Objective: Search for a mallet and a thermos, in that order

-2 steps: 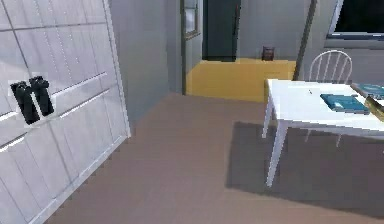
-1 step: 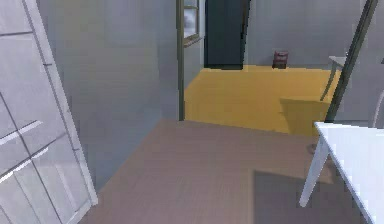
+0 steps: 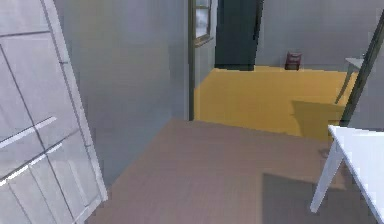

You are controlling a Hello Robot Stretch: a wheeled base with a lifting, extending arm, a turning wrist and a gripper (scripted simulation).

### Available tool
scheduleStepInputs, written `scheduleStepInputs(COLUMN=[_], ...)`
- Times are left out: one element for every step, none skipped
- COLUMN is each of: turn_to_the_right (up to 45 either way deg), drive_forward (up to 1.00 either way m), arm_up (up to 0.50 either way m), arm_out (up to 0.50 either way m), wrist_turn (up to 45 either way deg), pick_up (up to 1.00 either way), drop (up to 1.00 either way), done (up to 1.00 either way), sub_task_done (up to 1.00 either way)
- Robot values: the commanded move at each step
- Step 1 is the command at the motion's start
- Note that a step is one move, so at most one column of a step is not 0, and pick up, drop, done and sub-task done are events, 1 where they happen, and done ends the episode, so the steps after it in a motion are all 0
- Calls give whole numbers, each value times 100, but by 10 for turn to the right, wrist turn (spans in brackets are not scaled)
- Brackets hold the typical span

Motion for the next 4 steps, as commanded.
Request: scheduleStepInputs(turn_to_the_right=[0,150,30,0], drive_forward=[25,0,0,100], arm_up=[0,0,0,0], arm_out=[0,0,0,0], wrist_turn=[0,0,0,0], pick_up=[0,0,0,0], drop=[0,0,0,0], done=[0,0,0,0], sub_task_done=[0,0,0,0])
